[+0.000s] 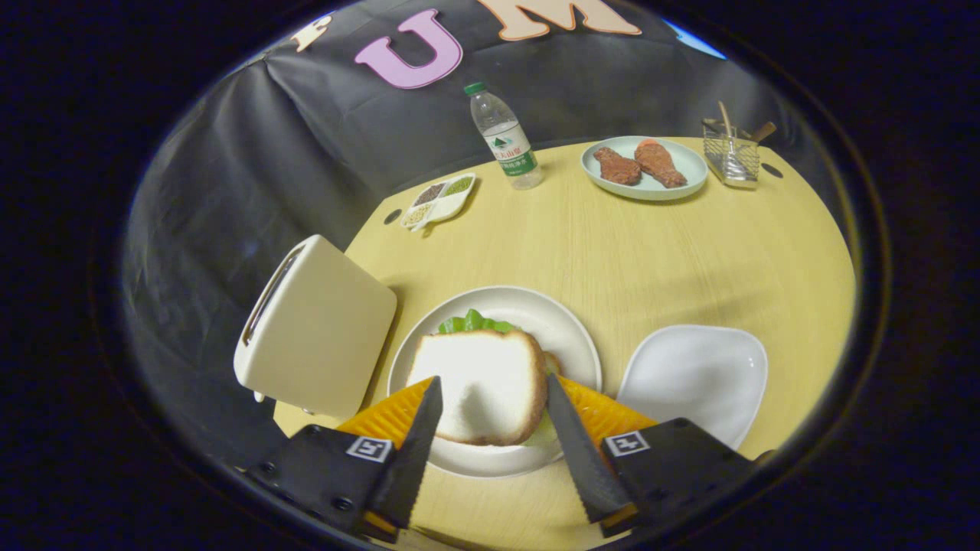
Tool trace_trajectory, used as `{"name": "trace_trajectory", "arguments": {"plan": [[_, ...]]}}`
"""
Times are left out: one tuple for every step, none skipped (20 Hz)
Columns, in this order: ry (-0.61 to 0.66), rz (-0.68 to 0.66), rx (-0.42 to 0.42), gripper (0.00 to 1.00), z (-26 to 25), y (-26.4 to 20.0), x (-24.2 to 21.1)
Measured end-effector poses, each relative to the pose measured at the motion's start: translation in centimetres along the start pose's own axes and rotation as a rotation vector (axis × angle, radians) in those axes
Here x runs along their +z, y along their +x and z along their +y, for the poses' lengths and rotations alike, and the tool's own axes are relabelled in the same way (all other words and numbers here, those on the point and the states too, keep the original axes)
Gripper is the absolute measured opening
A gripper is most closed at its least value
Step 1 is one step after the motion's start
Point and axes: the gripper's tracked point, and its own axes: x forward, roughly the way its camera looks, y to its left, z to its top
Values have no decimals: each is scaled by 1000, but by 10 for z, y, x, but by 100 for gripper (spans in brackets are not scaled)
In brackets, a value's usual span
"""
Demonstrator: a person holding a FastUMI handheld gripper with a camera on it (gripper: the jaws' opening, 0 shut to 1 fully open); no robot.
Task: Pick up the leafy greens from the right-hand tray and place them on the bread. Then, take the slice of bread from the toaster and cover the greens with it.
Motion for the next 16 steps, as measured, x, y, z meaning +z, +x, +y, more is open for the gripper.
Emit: {"name": "trace_trajectory", "arguments": {"plan": [[4, -6, 2, 71, -1, -1, 2], [7, -12, 3, 75, -1, -2, 4], [9, -15, 3, 79, -2, -3, 5], [8, -18, 8, 84, -2, -4, 6], [5, -32, 23, 88, 2, -8, 8], [1, -50, 41, 92, 6, -11, 12], [-6, -71, 57, 97, 9, -17, 15], [-17, -97, 67, 100, 11, -23, 21], [-32, -127, 73, 100, 14, -28, 26], [-46, -157, 76, 100, 15, -36, 33], [-54, -190, 78, 100, 16, -45, 41], [-58, -227, 74, 100, 16, -54, 50], [-59, -266, 64, 100, 13, -63, 60], [-56, -302, 52, 100, 10, -74, 70], [-55, -342, 41, 100, 12, -92, 67], [-59, -379, 20, 100, 1, -96, 86]]}}
